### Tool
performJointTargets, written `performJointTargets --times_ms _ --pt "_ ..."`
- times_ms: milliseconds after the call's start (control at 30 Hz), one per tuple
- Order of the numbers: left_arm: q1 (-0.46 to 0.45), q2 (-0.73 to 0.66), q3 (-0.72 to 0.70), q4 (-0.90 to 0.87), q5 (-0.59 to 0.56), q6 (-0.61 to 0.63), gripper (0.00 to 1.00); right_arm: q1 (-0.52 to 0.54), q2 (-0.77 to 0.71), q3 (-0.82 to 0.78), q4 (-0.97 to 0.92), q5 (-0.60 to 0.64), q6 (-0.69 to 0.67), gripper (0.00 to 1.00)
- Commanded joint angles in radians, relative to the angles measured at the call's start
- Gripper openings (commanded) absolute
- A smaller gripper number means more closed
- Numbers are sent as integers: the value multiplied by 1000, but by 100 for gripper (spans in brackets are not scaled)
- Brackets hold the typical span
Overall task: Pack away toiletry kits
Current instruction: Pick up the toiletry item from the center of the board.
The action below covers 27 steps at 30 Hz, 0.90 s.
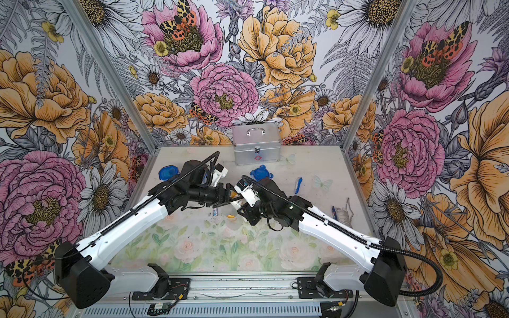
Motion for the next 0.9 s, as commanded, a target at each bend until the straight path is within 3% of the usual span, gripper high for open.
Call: performJointTargets --times_ms 0,200,300,400,433,567,600,867 --pt "-12 0 -11 71 24 -13 66 15 -25 10 73 -13 23 18" --pt "-6 -15 -31 80 35 -22 23 23 -43 -11 74 12 27 19" --pt "4 -52 -60 80 32 -32 11 22 -36 -7 73 35 33 21" --pt "21 -106 -75 36 -8 -9 3 22 -20 -2 69 72 54 34" --pt "29 -128 -71 12 -37 6 0 21 -18 -5 69 85 61 43" --pt "22 -185 -21 -89 -227 99 0 11 -49 -40 68 146 118 87" --pt "13 -193 -13 -104 -281 122 0 5 -57 -49 67 154 129 91" --pt "-76 -165 28 -105 -629 215 0 -102 -136 -96 41 178 193 99"
